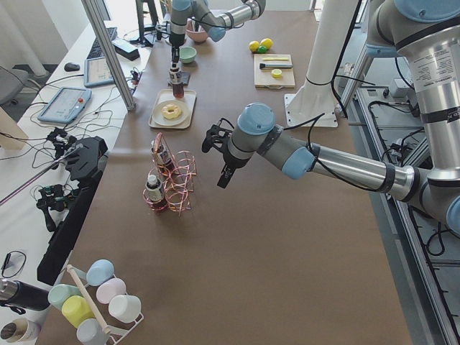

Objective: Place tea on tray
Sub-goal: 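Lower the bottle onto the tray beside the plate and open the right gripper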

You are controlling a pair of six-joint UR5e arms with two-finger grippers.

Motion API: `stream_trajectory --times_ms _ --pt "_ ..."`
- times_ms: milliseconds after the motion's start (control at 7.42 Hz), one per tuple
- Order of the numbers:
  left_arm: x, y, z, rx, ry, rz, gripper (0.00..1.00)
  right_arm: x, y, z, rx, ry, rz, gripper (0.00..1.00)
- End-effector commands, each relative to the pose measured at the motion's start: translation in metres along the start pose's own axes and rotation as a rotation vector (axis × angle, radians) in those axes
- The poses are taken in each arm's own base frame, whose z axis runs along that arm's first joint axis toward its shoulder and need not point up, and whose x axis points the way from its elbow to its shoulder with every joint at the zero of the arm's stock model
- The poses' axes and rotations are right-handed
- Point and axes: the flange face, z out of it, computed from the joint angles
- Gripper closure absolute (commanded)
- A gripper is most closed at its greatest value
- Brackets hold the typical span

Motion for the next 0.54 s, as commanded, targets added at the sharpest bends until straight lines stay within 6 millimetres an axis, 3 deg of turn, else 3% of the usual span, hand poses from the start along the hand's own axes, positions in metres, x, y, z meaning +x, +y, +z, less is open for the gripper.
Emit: stream_trajectory --times_ms 0,270,404 --pt "-0.0011 0.0005 0.0005 -0.001 -0.001 -0.003 0.05 0.0009 0.0056 0.0073 0.008 -0.013 -0.004 1.0" --pt "-0.0013 0.0003 0.0022 -0.004 0.0 -0.003 0.05 -0.0003 0.0063 0.0072 0.008 -0.015 -0.005 1.0" --pt "-0.0019 0.0009 0.0023 -0.005 -0.004 -0.005 0.05 -0.0012 0.007 0.0077 0.007 -0.016 -0.008 0.39"
